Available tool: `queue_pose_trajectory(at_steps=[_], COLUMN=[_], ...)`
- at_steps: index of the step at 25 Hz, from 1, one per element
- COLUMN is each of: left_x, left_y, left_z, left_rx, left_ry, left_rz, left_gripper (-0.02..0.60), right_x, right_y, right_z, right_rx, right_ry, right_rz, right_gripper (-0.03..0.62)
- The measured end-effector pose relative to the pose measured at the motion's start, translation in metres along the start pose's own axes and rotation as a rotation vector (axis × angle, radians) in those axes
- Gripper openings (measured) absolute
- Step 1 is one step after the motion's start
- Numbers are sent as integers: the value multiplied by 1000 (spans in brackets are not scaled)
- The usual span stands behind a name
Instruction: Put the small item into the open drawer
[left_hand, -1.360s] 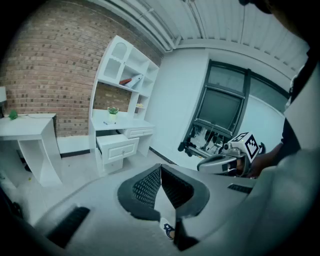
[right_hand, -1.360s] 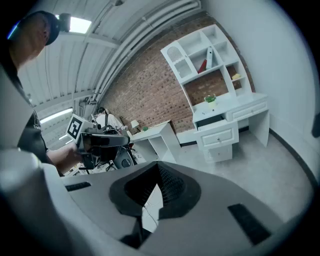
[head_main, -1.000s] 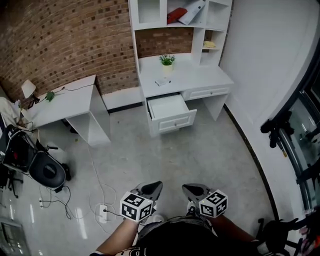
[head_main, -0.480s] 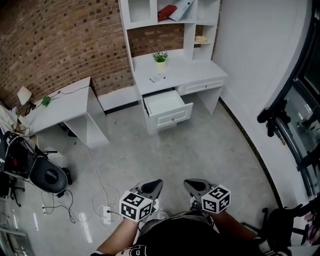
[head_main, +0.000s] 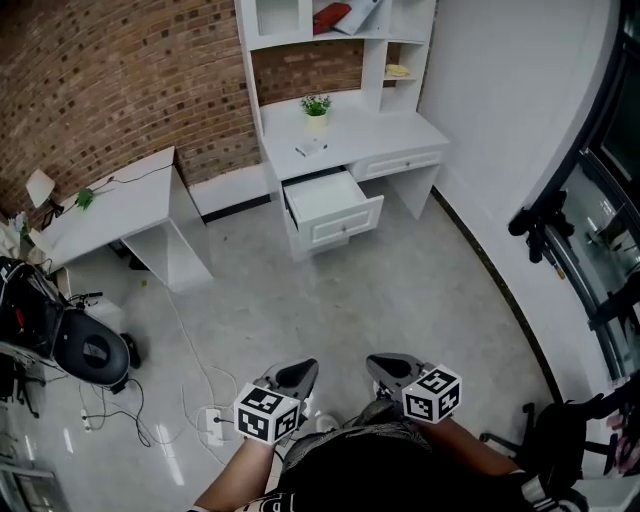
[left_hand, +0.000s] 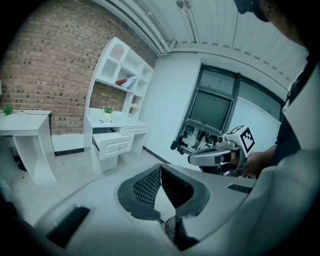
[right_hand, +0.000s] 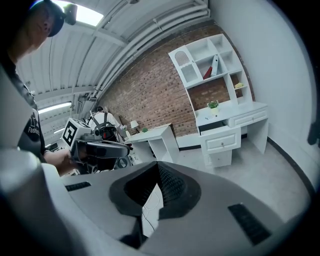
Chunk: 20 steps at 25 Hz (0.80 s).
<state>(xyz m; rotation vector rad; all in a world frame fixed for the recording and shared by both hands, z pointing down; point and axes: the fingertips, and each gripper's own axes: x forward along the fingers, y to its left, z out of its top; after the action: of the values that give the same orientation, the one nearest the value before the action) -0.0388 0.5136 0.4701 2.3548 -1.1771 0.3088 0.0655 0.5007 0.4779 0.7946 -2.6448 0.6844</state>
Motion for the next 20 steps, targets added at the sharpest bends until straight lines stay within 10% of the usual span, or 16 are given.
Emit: queue_pose_trajectory(at_steps=[20], left_x=[65], left_y=[55], left_z=[32], left_rx=[0], left_ry=[29], left_rz=[15], left_gripper=[18], right_x=[71], right_y=[-61], right_z=[38], right_rx=[42], right_ry=[27], right_rz=[54], right_gripper=[5])
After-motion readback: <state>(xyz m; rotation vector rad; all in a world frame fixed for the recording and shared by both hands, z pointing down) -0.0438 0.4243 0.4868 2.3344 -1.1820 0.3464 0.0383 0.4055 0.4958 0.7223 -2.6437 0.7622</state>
